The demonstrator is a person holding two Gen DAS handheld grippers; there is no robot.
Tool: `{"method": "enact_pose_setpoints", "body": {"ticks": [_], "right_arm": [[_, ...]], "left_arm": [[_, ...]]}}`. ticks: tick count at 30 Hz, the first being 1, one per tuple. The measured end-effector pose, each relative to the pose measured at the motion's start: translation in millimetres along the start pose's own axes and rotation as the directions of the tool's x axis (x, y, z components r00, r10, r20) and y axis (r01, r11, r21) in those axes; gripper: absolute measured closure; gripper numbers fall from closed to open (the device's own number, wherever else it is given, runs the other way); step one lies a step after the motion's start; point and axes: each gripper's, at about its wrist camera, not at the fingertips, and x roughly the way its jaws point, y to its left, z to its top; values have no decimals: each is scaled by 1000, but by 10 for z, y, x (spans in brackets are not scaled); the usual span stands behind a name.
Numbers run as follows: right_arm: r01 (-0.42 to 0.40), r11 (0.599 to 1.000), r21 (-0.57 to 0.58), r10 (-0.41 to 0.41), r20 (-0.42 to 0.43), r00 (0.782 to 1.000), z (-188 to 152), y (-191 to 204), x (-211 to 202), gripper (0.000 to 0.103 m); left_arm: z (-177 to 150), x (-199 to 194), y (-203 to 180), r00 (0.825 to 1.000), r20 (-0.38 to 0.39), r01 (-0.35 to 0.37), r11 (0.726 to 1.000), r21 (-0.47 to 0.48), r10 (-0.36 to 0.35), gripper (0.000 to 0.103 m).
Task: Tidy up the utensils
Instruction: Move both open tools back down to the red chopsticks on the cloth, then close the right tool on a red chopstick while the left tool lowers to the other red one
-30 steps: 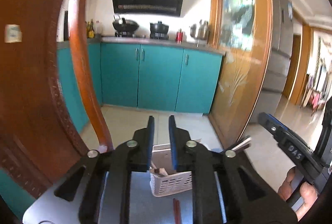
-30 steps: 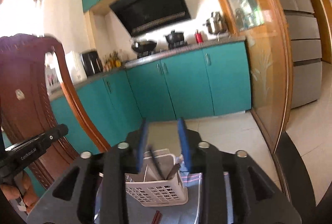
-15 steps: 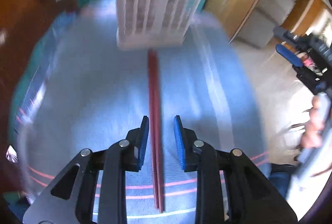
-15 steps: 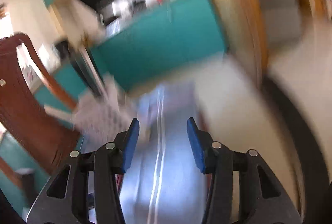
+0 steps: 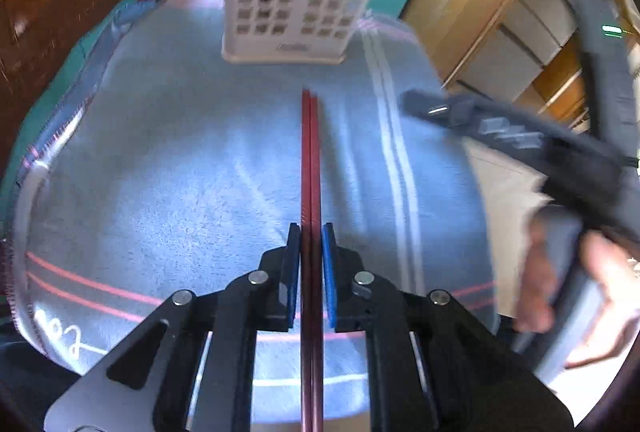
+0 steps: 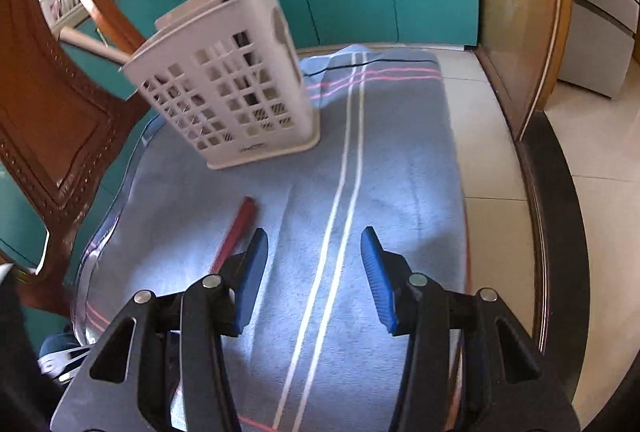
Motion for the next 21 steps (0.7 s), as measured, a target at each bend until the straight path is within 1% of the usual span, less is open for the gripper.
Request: {"method": "enact_pose_setpoints", "body": {"ticks": [3,6,9,10,11,14,16,19,21], "right_arm": [[10,1000,-5,-10,-9,1000,3,9,15,55],[29,1000,-5,-29,-27,999,1,40,91,55],[42,999,-10,-43,-47,998,-6,57,149,55],[41,999,-15,-42,-52,998,-1,68,170,55],[34,999,-24,-35,-61,998,-8,95,201,55],[24,998,-57,-29,-89,996,-39,198,288,55],[34,995,-93,-44,-111,993,-76,307,377,55],[38,987,-153,-61,-146,987,-148,495,518,55],[57,980,-193,-85,-141,986,-181,614,569,54]], "left_arm": [[73,-99,-24,1000,30,-10,1000,25,10,90],[91,-131,13,999,39,-13,999,31,11,81],[117,-34,66,999,16,-42,999,29,41,81],[65,-45,69,999,4,-46,999,22,46,81],[18,-115,150,999,-6,-48,999,14,48,81],[-37,-54,287,998,-28,-62,998,-7,62,80],[-70,-75,345,997,-34,-64,998,-19,63,76],[-94,-106,404,997,-33,-69,997,-27,68,76],[-100,-116,428,997,-31,-71,997,-28,70,75]]}}
